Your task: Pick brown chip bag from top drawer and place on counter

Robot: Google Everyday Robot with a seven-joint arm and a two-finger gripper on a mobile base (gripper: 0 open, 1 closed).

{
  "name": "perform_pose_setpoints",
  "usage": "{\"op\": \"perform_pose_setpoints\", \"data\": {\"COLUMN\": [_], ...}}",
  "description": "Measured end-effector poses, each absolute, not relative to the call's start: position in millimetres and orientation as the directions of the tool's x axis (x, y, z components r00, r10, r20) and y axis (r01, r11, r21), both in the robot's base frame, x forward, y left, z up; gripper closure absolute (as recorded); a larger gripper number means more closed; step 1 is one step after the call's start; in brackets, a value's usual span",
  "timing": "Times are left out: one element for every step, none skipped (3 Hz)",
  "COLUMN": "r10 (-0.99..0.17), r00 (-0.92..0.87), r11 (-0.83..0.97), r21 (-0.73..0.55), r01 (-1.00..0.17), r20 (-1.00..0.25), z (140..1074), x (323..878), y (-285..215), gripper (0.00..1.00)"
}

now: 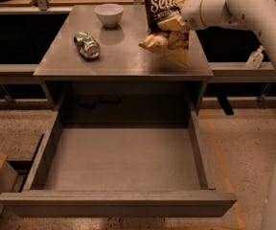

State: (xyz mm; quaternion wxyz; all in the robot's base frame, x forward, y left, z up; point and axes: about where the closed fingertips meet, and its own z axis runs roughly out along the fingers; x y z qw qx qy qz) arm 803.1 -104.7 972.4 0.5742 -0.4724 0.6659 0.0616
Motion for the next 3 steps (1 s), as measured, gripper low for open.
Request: {"op": "perform_pose_setpoints", "data": {"r10": [-0.558,-0.557,-0.557], "r00": [0.106,0.106,0.106], "r11": [0.544,0.541,0.541], "r21": [-0.459,-0.457,-0.457], "r01": [-0.703,-0.706,-0.706], "r20": [-0.823,-0.824,-0.824], "z": [970.8,969.0,969.0], "x": [803.4,803.9,803.9], "y": [-102.0,-99.2,-99.1], "gripper": [0.12,0.00,0.00]}}
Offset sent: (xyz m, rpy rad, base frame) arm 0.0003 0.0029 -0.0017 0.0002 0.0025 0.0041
